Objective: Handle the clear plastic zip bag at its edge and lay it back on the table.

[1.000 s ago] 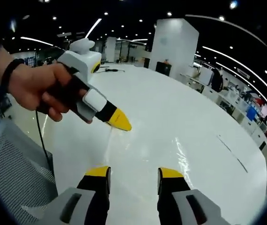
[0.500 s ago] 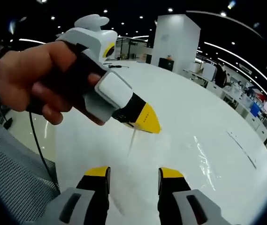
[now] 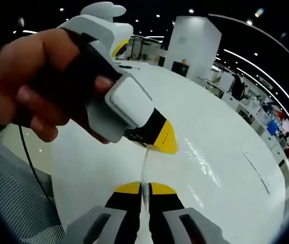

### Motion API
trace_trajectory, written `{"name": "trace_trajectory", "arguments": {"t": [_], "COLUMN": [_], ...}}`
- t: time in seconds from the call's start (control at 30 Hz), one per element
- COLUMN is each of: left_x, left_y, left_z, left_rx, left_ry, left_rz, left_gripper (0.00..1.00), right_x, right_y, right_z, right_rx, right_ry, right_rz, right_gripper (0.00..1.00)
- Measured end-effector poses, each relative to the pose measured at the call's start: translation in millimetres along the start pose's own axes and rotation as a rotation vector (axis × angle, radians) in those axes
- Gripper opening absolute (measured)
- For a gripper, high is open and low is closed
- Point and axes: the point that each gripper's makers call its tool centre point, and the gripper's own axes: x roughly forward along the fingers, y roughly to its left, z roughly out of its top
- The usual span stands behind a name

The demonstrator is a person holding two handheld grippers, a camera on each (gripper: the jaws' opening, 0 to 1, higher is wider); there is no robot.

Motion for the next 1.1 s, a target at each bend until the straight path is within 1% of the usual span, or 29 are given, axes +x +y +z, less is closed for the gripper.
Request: {"name": "trace_trajectory", "arguments": {"t": [0.13,0.23,0.3,0.4,0.43,0.5,0.53,0.6,0.63,0.67,0.73,0.77,0.83,0.9,0.93,0.97,1.0,1.07,1.1], "left_x": [1,-1,-3,-8,-12,-16,-17,-22,-23,-25,-27,-27,-27,-27,-27,-28,-28,-27,-28], "left_y": [-0.6,-0.5,2.2,5.7,9.0,15.6,19.7,30.8,31.8,31.6,33.8,34.8,34.9,35.1,31.4,28.0,25.7,30.4,28.0], "left_z": [0.3,-0.2,-2.5,-6.6,-9.3,-12.2,-12.6,-12.8,-14.6,-17.2,-21.0,-20.9,-20.4,-18.1,-22.8,-27.6,-30.1,-26.5,-26.1], "left_rx": [-0.002,0.015,0.05,0.089,0.123,0.182,0.231,0.347,0.378,0.407,0.502,0.556,0.625,0.711,0.736,0.743,0.781,0.844,0.86], "left_ry": [-0.001,-0.001,0.014,0.036,0.051,0.085,0.095,0.109,0.121,0.134,0.158,0.161,0.167,0.166,0.181,0.195,0.198,0.205,0.199], "left_rz": [-0.006,-0.01,-0.005,0.002,0.012,0.026,0.037,0.092,0.094,0.09,0.092,0.098,0.1,0.106,0.085,0.069,0.066,0.07,0.067], "left_gripper": [0.01,0.01,0.01,0.04,0.05,0.1,0.13,0.23,0.27,0.28,0.27,0.27,0.28,0.29,0.29,0.27,0.27,0.26,0.26], "right_x": [-1,-2,0,2,2,3,4,6,6,6,6,6,5,4,4,3,3,3,2], "right_y": [-3,-3,-2,2,2,3,4,5,4,3,3,1,-1,-4,-7,-8,-9,-11,-11], "right_z": [-1.2,-0.9,-1.5,-2.5,-2.7,-5.3,-7.6,-12.3,-14.1,-18.1,-21.3,-22.9,-25.3,-27.4,-27.8,-28.1,-28.3,-28.8,-28.9], "right_rx": [-0.045,-0.082,-0.1,-0.168,-0.178,-0.229,-0.252,-0.293,-0.329,-0.371,-0.376,-0.391,-0.411,-0.419,-0.424,-0.426,-0.426,-0.436,-0.442], "right_ry": [0.004,0.006,0.01,0.018,0.019,0.03,0.038,0.05,0.057,0.07,0.073,0.077,0.084,0.088,0.089,0.089,0.089,0.09,0.09], "right_rz": [-0.005,-0.005,0.001,0.014,0.015,0.02,0.024,0.038,0.041,0.044,0.054,0.052,0.056,0.057,0.055,0.055,0.055,0.055,0.056], "right_gripper": [0.0,0.0,0.0,0.0,0.0,0.0,0.0,0.0,0.0,0.0,0.0,0.0,0.0,0.0,0.0,0.0,0.0,0.0,0.0]}}
